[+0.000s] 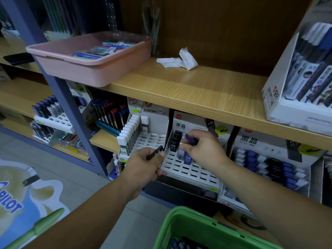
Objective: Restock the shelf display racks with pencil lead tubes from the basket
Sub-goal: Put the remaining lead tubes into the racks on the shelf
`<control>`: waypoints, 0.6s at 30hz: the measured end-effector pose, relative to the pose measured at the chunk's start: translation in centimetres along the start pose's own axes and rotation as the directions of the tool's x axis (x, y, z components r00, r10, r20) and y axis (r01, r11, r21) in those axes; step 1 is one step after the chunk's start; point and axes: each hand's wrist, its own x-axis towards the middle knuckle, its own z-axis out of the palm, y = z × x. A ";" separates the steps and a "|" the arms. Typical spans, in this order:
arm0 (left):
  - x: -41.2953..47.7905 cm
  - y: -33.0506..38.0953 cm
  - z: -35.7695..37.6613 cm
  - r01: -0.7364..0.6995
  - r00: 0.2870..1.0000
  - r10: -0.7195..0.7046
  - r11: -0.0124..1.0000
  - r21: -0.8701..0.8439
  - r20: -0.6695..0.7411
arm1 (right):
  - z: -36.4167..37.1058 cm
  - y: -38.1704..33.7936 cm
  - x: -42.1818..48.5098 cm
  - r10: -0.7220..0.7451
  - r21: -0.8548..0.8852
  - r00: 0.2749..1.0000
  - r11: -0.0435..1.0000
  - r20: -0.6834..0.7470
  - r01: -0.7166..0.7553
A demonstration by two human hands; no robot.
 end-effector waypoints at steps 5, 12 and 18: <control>-0.2 0.2 0.1 -0.045 0.997 0.045 0.999 -0.002 -0.067 | 0.0 0.0 -0.2 0.006 0.019 0.999 1.000 0.038 -0.006; 0.5 0.2 0.8 -0.066 0.997 0.058 0.981 -0.185 -0.051 | 0.2 0.0 -0.2 -0.054 0.008 0.997 0.999 0.054 0.054; 1.0 0.1 0.6 -0.099 0.995 0.097 0.993 -0.069 -0.021 | 0.1 0.3 -0.1 -0.031 0.080 0.995 0.997 0.097 0.023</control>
